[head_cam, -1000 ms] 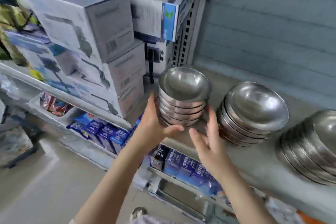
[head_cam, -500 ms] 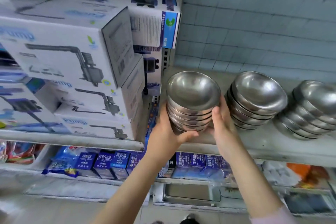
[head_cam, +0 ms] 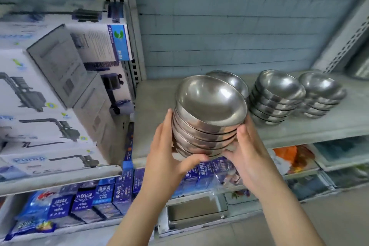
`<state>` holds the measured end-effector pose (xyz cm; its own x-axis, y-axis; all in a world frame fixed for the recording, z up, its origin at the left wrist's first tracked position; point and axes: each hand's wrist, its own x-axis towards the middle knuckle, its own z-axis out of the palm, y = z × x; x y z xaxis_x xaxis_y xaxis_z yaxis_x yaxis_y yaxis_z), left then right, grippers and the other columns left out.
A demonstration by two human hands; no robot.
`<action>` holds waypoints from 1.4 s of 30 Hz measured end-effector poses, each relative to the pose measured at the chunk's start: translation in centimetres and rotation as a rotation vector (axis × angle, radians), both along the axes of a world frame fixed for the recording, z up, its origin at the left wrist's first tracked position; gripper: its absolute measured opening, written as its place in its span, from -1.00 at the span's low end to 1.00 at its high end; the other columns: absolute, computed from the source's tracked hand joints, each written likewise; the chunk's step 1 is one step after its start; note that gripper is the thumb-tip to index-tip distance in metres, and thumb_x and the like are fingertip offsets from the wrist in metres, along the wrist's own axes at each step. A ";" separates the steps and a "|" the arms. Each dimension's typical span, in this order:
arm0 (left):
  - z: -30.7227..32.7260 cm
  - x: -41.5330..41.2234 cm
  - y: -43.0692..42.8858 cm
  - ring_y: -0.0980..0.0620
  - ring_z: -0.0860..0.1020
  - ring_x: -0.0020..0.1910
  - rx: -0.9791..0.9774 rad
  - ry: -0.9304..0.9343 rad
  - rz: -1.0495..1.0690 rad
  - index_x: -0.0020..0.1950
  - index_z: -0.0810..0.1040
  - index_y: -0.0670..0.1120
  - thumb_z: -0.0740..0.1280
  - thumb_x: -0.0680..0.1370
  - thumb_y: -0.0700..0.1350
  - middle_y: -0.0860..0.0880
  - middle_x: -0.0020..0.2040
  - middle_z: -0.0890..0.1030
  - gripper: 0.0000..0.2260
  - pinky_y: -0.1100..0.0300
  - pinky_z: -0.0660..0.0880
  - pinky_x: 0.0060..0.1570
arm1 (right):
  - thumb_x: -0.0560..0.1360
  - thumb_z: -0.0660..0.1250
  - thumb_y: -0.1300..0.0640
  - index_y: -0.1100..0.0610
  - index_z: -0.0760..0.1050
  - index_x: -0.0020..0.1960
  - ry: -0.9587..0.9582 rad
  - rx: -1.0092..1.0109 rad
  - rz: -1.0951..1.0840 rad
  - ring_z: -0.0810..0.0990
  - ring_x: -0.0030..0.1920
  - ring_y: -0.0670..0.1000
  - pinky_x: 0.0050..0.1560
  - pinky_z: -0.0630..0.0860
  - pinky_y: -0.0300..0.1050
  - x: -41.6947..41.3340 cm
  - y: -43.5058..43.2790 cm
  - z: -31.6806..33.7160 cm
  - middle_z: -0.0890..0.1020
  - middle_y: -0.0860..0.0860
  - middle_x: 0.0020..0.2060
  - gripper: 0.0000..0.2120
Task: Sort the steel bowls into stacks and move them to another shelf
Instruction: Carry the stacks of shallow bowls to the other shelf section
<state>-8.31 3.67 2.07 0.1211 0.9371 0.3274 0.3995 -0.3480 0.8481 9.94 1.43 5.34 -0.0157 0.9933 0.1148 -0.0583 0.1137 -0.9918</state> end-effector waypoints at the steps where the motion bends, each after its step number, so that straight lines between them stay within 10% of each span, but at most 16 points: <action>1: 0.2 1.2 -0.4 0.40 0.23 0.39 0.000 -0.015 -0.028 0.59 0.03 0.09 0.36 0.26 0.47 0.17 0.46 0.29 0.03 0.47 0.28 0.28 | 0.30 0.30 -0.50 -0.48 0.17 0.41 -0.006 0.001 -0.022 0.38 0.45 -0.10 0.33 0.42 0.18 1.2 -0.8 0.3 0.39 -0.26 0.44 -0.28; 7: 1.3 12.0 -3.2 0.16 0.34 0.42 -0.037 -0.096 -0.177 0.57 0.04 0.22 0.43 0.28 0.41 0.16 0.46 0.31 -0.03 -0.02 0.44 0.33 | 0.30 0.33 -0.49 -0.40 0.15 0.47 -0.033 0.015 -0.169 0.39 0.45 -0.05 0.34 0.39 0.30 11.7 -5.7 1.6 0.35 -0.21 0.48 -0.20; 18: 1.7 35.6 -8.7 0.06 0.45 0.35 -0.133 -0.151 -0.454 0.53 0.16 0.23 0.49 0.26 0.35 0.11 0.38 0.46 -0.08 -0.03 0.45 0.30 | 0.30 0.44 -0.39 -0.22 0.14 0.54 0.047 0.044 -0.370 0.41 0.44 0.00 0.33 0.41 0.30 33.9 -14.9 2.3 0.38 -0.14 0.47 -0.08; 25: 1.5 46.3 -6.5 0.22 0.56 0.16 -0.216 -0.203 -0.573 0.47 0.28 0.16 0.57 0.29 0.06 0.26 0.20 0.57 -0.19 0.36 0.51 0.03 | 0.36 0.42 -0.33 -0.21 0.17 0.53 0.085 0.048 -0.416 0.42 0.43 -0.03 0.31 0.47 0.18 43.7 -14.0 1.0 0.40 -0.14 0.46 -0.17; 35: 0.5 63.4 0.6 0.16 0.56 0.19 -0.315 -0.143 -0.795 0.46 0.19 0.32 0.56 0.21 0.22 0.21 0.27 0.51 -0.11 0.05 0.57 0.17 | 0.40 0.37 -0.25 -0.23 0.22 0.49 -0.004 0.097 -0.665 0.52 0.33 -0.13 0.11 0.61 -0.04 58.8 -10.7 0.8 0.49 -0.27 0.35 -0.30; 42: 1.4 74.8 2.3 0.21 0.56 0.18 -0.380 -0.152 -0.859 0.41 0.25 0.35 0.63 0.26 -0.01 0.18 0.26 0.51 -0.15 0.19 0.57 0.13 | 0.43 0.28 -0.10 -0.18 0.23 0.49 0.055 0.140 -0.766 0.58 0.25 -0.12 0.03 0.59 -0.18 68.8 -10.0 1.4 0.56 -0.20 0.29 -0.37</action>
<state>66.53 5.96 3.45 0.7991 0.5947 0.0881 0.0116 -0.1618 0.9868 78.72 -8.55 6.70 0.6782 0.7010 0.2204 0.0381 0.2661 -0.9632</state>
